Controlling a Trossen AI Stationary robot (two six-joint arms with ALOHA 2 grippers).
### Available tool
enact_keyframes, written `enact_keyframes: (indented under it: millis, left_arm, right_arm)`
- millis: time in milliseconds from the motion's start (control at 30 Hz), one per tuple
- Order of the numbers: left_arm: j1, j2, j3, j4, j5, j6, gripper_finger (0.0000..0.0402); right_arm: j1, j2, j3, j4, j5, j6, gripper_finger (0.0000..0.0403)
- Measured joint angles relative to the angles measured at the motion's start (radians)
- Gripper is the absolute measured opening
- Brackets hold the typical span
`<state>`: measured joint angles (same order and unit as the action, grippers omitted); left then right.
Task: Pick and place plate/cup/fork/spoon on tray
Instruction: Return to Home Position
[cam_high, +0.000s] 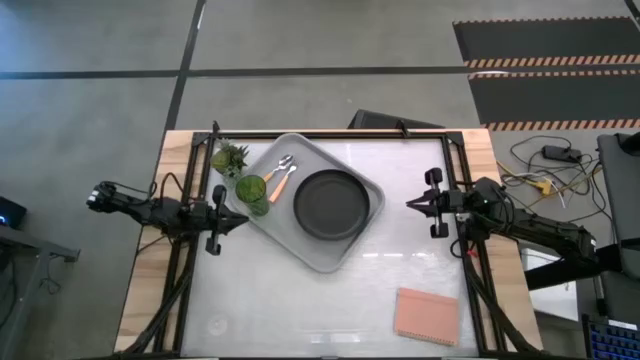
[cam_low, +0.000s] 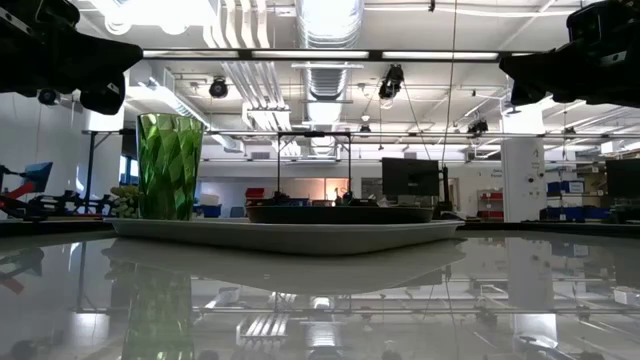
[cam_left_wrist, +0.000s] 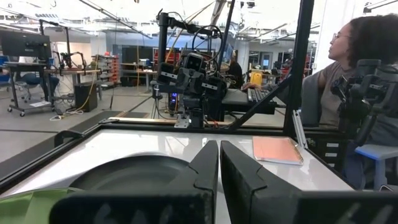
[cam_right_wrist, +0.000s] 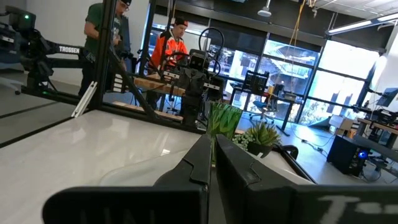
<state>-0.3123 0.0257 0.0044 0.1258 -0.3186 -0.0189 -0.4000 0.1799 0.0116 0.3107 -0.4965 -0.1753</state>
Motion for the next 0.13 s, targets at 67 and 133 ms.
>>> enact_keyframes:
  millis: [67, 133]
  left_arm:
    - [0.000, 0.000, 0.000, 0.000, 0.000, 0.000, 0.0000]
    - [0.000, 0.000, 0.000, 0.000, 0.000, 0.000, 0.0000]
  right_arm:
    - [0.000, 0.000, 0.000, 0.000, 0.000, 0.000, 0.0009]
    - [0.000, 0.000, 0.000, 0.000, 0.000, 0.000, 0.0009]
